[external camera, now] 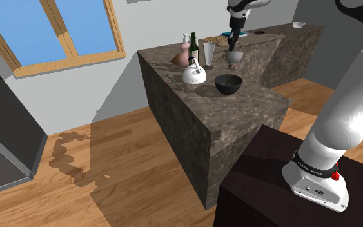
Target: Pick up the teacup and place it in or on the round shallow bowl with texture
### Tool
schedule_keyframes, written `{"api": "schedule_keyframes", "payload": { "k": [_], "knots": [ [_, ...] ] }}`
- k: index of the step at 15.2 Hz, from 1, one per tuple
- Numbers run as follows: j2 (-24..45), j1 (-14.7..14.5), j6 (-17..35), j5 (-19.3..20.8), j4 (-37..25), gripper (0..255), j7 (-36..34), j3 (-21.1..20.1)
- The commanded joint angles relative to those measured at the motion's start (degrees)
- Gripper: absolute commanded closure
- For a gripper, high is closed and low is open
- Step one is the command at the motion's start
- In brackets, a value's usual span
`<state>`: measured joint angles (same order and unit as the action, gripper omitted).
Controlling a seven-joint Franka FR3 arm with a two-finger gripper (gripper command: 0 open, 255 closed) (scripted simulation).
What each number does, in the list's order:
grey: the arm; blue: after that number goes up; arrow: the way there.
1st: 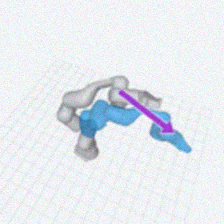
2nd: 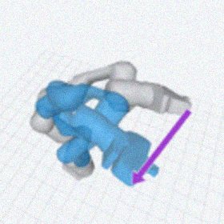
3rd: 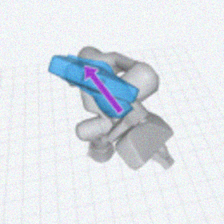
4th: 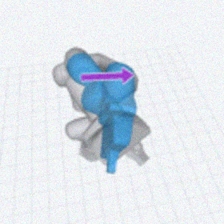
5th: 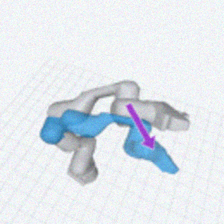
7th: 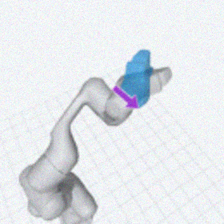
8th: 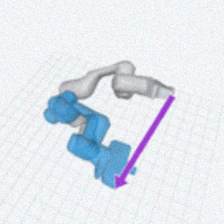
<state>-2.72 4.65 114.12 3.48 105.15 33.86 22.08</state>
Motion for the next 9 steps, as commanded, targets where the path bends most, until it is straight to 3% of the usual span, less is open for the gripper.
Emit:
{"api": "schedule_keyframes", "payload": {
  "k": [1,9],
  "knots": [
    [-0.07,-0.02,1.69,0.09,1.71,255,-0.19,-0.03],
    [0.66,0.08,7.77,-0.06,7.11,255,-0.24,0.11]
  ]
}}
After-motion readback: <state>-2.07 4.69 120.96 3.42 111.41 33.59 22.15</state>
